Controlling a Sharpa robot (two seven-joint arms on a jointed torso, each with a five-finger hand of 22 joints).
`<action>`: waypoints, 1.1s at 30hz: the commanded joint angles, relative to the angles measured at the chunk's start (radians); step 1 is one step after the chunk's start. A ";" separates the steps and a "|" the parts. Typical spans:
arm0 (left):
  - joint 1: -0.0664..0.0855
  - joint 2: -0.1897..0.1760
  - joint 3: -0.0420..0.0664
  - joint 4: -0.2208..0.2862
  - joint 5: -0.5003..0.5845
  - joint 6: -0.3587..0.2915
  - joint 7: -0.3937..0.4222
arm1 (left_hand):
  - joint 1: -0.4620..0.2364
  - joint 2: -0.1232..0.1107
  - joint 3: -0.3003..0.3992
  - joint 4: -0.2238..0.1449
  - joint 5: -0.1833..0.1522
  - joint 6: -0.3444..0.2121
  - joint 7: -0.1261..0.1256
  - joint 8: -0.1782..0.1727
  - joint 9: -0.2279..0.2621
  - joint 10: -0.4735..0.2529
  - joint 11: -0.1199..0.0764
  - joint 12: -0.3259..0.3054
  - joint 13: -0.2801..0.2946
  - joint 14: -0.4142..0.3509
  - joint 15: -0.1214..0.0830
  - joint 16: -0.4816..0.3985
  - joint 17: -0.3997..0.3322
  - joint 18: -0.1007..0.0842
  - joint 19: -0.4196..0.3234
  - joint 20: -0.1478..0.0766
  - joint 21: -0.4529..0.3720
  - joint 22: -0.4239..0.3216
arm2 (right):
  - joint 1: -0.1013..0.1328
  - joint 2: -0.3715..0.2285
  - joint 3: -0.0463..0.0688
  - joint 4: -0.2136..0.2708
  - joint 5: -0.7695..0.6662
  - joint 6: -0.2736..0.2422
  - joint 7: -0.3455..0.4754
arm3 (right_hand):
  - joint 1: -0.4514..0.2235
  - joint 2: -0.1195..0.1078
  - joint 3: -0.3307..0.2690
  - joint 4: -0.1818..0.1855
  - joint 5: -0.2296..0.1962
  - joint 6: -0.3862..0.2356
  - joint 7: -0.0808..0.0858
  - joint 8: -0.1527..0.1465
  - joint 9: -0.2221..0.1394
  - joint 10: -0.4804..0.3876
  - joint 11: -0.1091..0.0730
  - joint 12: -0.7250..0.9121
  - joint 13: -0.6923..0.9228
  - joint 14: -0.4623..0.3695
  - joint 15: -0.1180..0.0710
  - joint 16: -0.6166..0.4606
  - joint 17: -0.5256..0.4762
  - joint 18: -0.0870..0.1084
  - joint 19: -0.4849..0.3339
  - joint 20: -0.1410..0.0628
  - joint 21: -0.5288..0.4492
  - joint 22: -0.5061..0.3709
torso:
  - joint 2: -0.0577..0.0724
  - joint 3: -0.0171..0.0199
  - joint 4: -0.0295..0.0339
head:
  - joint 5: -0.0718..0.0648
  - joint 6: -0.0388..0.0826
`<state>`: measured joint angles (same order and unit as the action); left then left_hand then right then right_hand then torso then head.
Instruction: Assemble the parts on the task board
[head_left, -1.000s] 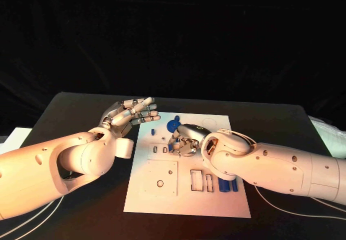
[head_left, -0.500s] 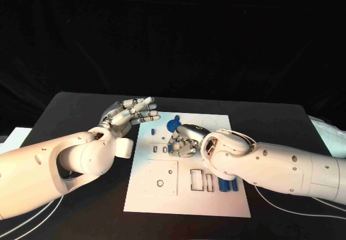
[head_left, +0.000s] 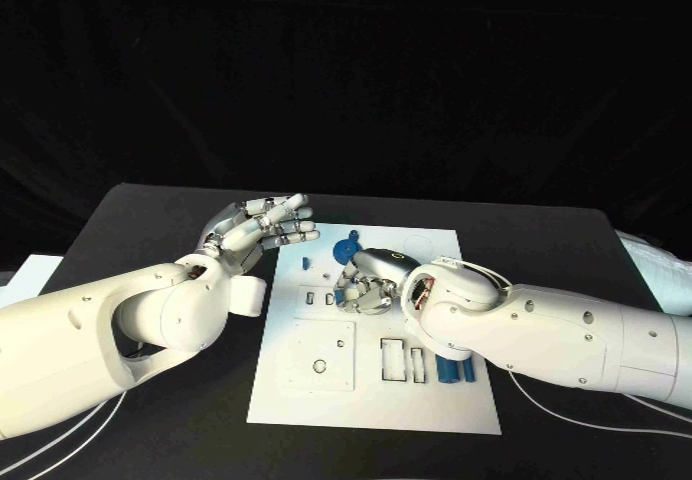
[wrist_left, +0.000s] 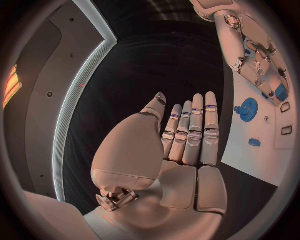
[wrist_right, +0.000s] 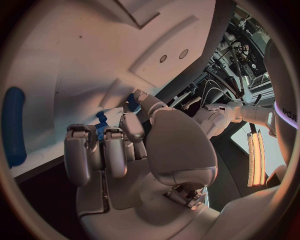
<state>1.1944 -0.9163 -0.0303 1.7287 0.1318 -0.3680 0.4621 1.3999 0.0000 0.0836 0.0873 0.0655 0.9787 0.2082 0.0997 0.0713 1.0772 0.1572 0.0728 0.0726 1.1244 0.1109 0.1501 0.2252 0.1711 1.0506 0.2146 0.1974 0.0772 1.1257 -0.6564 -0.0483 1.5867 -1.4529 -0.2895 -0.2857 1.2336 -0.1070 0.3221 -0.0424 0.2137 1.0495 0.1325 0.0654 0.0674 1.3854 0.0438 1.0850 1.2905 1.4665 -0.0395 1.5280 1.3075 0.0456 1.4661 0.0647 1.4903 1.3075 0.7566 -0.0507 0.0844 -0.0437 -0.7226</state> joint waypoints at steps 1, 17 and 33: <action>0.000 0.001 0.001 0.002 0.001 0.020 0.003 | -0.002 0.011 0.000 -0.005 -0.006 0.005 -0.001 -0.007 -0.001 0.007 -0.001 -0.003 0.000 0.007 -0.003 -0.006 0.001 0.012 0.007 0.001 -0.004 -0.002 | -0.007 0.000 -0.005 -0.003 -0.010 0.013 -0.016 | -0.006 -0.012 -0.013 0.001 -0.013 -0.019 0.003 -0.005 -0.003 -0.006 0.002 -0.008 -0.004 0.084 0.011 -0.006 0.165 -0.006 0.013 0.012 -0.006 0.079 | 0.000 -0.0001 0.0005 | 0.000 0.000; -0.001 0.001 0.000 -0.008 0.001 0.019 0.000 | -0.001 0.017 -0.002 -0.012 -0.006 0.009 -0.009 -0.010 -0.001 0.013 -0.007 -0.005 -0.001 0.028 -0.009 -0.002 0.012 0.014 0.024 -0.004 0.000 0.000 | -0.013 -0.094 0.012 0.137 0.013 -0.145 0.074 | -0.003 -0.028 -0.076 0.012 -0.024 -0.111 0.019 -0.003 -0.002 -0.028 0.017 -0.043 -0.028 0.082 0.025 -0.010 0.160 -0.007 0.016 0.024 -0.004 0.084 | -0.001 0.0015 -0.0012 | 0.003 0.002; 0.017 -0.004 0.000 -0.043 -0.454 0.074 -0.572 | -0.108 0.022 -0.059 0.052 -0.005 0.093 -0.101 0.035 0.022 0.272 -0.109 0.226 0.168 0.407 -0.145 1.146 1.058 -0.040 0.381 -0.141 0.606 0.513 | 0.129 -0.318 0.022 0.254 0.301 -0.103 0.202 | 0.013 -0.005 -0.094 0.019 0.008 -0.099 0.017 0.004 0.002 -0.029 0.015 -0.043 -0.031 0.079 0.024 -0.018 0.147 -0.006 0.014 0.025 -0.007 0.079 | -0.019 0.0145 -0.0111 | 0.011 0.002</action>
<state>1.2026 -0.9242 -0.0310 1.6897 -0.0938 -0.3605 0.1796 1.3028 0.0248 0.0328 0.1302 0.0656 1.0715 0.1218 0.1260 0.0893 1.3402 0.0485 0.2604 0.2094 1.4672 -0.0252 1.1965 1.1867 0.1451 1.4168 0.0788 0.7127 0.4959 1.2486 -0.9663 -0.0266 1.8488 -1.2877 -0.4119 -0.1388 1.2414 -0.1146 0.2332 -0.0220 0.2153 0.9439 0.1524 0.0653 0.0683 1.3623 0.0602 1.0406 1.2607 1.4630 -0.0211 1.5142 1.3080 0.0455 1.4660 0.0863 1.4878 1.3080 0.7439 -0.0406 0.0769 -0.0357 -0.7206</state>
